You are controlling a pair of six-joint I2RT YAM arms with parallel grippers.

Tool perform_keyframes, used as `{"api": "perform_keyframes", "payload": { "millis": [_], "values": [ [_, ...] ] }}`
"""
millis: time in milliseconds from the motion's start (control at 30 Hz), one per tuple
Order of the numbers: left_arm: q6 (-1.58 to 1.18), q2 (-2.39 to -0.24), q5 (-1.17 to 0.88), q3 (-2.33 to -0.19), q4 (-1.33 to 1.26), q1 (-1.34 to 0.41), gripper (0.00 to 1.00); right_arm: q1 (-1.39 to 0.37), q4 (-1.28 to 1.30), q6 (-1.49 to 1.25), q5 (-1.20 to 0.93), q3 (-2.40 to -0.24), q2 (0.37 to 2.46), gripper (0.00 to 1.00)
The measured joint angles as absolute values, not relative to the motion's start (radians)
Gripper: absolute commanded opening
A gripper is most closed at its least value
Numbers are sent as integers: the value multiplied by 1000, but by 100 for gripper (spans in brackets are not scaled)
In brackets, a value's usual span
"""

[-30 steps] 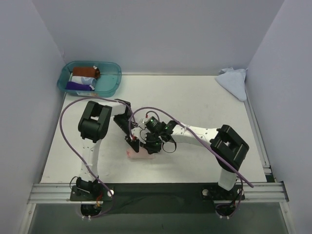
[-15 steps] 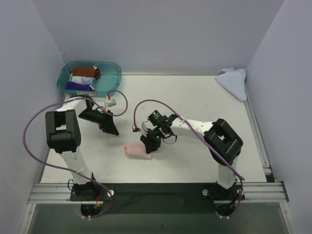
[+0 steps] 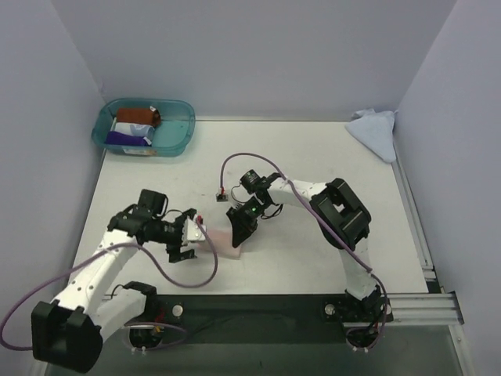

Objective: Roll the towels
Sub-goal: Roll the towel

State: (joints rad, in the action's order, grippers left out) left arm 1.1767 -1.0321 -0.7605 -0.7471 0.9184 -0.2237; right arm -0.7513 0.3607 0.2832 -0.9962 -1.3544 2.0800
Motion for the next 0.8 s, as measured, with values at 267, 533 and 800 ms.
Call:
{"api": "perform_keyframes", "payload": {
  "millis": [267, 533, 800],
  "values": [
    [1149, -882, -484, -454, 553, -665, 91, -720, 423, 265, -1108, -1396, 2150, 0],
    [1140, -969, -363, -423, 295, -718, 88, -700, 476, 263, -1170, -1435, 2204, 0],
    [1192, -1043, -345, -421, 156, -719, 88, -677, 517, 261, -1243, -1459, 2255, 0]
  ]
}}
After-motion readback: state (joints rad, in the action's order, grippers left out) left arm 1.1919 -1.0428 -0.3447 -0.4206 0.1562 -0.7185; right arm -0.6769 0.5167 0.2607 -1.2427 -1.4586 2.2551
